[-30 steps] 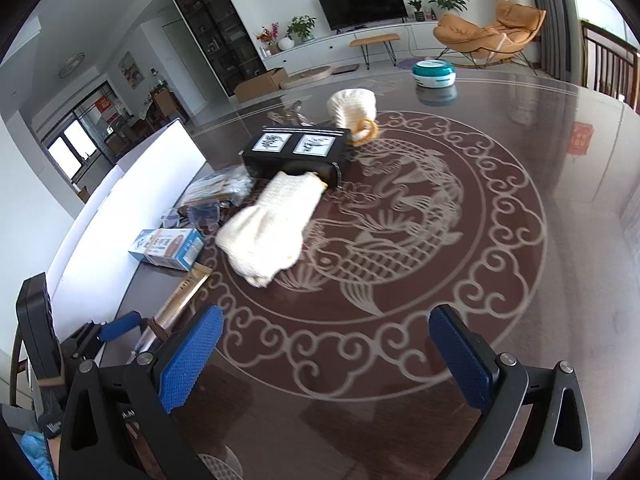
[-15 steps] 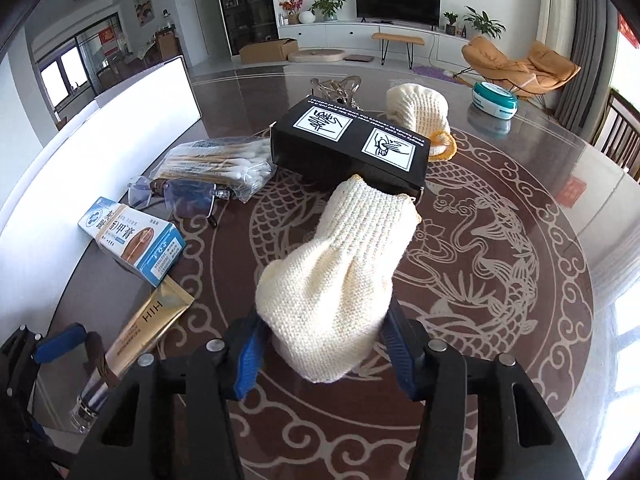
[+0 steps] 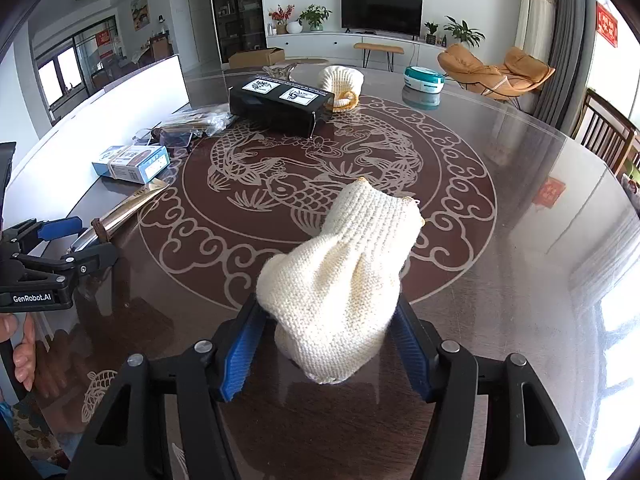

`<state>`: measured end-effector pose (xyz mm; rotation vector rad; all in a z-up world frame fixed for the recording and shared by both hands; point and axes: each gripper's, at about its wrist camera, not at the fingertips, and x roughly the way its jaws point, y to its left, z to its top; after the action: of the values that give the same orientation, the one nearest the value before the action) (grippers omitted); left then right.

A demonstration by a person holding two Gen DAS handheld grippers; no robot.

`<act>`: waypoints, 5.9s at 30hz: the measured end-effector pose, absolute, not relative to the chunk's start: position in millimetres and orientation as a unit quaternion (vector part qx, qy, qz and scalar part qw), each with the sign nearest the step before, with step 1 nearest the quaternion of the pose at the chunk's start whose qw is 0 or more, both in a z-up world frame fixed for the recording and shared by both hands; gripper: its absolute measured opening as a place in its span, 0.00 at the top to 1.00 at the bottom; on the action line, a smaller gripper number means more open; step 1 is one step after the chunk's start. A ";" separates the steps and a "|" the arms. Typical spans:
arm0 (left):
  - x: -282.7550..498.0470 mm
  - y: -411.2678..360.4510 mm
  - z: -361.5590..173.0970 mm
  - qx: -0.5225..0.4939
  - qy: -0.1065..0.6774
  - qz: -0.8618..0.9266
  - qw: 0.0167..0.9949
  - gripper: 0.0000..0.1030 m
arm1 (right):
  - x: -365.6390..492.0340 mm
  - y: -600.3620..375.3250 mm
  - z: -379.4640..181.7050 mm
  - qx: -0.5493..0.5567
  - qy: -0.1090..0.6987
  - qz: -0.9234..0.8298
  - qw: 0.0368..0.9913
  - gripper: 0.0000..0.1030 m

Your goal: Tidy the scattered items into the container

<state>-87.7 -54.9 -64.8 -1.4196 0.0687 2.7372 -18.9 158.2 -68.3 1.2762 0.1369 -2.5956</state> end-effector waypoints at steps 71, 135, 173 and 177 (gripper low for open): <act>-88.4 -55.5 -64.9 -0.461 0.022 0.887 0.028 0.00 | -24.0 151.9 -75.8 0.453 0.060 -0.883 0.110 0.00; -27.4 -62.7 -51.8 -0.461 0.001 0.877 0.135 0.72 | -2.9 164.4 -47.0 0.535 0.034 -0.822 0.190 0.00; -7.9 -116.6 47.9 -0.393 -0.026 0.907 0.147 0.73 | 4.2 95.8 27.6 0.456 0.030 -0.852 0.254 0.58; -2.0 -185.6 79.4 -0.369 -0.045 0.924 0.091 0.73 | -1.3 30.9 52.0 0.434 0.034 -0.845 0.309 0.58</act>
<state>-2.0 -185.6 79.4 -1.0963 -0.1346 2.7458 -1.3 30.9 52.0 1.1469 0.0911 -2.2340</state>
